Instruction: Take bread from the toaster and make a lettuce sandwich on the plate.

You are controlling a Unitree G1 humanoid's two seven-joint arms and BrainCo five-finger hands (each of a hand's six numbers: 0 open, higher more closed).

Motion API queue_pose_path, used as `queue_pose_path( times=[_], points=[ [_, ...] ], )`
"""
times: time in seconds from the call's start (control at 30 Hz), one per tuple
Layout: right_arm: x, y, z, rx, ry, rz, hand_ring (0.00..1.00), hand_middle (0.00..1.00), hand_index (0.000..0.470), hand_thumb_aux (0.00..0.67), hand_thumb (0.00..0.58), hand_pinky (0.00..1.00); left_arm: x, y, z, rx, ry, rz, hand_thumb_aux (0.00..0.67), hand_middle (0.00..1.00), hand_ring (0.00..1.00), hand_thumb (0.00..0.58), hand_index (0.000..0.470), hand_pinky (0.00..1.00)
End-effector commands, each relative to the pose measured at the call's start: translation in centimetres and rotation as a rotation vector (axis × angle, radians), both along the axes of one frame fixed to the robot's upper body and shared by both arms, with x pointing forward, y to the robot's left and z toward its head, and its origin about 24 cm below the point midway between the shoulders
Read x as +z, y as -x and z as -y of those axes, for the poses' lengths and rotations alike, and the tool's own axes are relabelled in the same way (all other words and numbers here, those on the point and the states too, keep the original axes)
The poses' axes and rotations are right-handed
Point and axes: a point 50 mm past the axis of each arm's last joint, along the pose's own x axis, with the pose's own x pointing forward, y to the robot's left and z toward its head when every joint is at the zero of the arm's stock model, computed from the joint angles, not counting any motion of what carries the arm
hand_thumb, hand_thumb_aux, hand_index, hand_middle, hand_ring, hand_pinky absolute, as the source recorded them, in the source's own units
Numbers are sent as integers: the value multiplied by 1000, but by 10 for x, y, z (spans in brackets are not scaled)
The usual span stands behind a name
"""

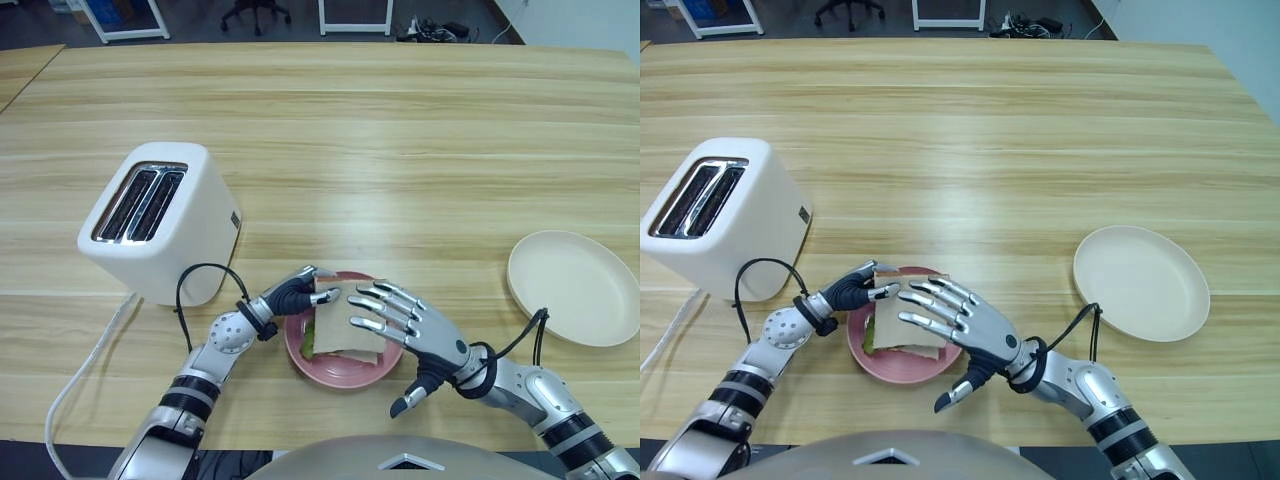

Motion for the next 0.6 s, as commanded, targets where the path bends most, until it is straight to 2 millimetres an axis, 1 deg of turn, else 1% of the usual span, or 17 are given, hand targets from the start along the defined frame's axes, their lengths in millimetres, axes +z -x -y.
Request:
queue_pose_path(
  times=[0.03,0.13,0.2,0.27,0.33,0.4,0.43,0.47,0.5,0.53,0.6],
  points=[
    [-17,8,1,64,116,-147,0,0,0,0,0,0,-23,9,-3,-11,-91,-76,670,1000,1000,580,470,1000],
    [-59,12,10,79,379,-314,0,0,0,0,0,0,-22,7,-2,-9,-94,-55,670,1000,1000,580,470,1000],
    [-78,13,16,74,491,-397,0,0,0,0,0,0,-22,7,-2,-10,-94,-47,670,1000,1000,580,470,1000],
    [-88,11,18,63,523,-443,0,0,0,0,0,0,-22,8,-1,-14,-91,-42,670,1000,1000,580,470,1000],
    [-93,8,17,55,549,-460,0,0,0,0,0,0,-20,10,0,-17,-85,-25,670,1000,1000,580,470,1000],
    [-96,7,17,50,567,-469,0,0,0,0,0,0,-14,10,2,-12,-86,24,670,1000,1000,580,470,1000],
    [-97,7,17,48,575,-473,0,0,0,0,0,0,-7,8,2,8,-108,93,670,1000,1000,580,470,1000],
    [-99,7,17,40,585,-476,0,0,0,0,0,0,3,7,4,29,-137,194,323,808,808,425,227,808],
    [-100,7,18,33,594,-480,0,0,0,0,0,0,14,4,6,65,-169,315,0,145,145,0,0,145],
    [-102,7,18,28,601,-485,0,0,0,0,0,0,27,2,8,117,-183,455,0,0,0,0,0,0],
    [-102,6,17,14,588,-477,0,0,0,0,0,0,54,-4,10,263,-154,711,0,0,0,0,0,0]
  ],
)
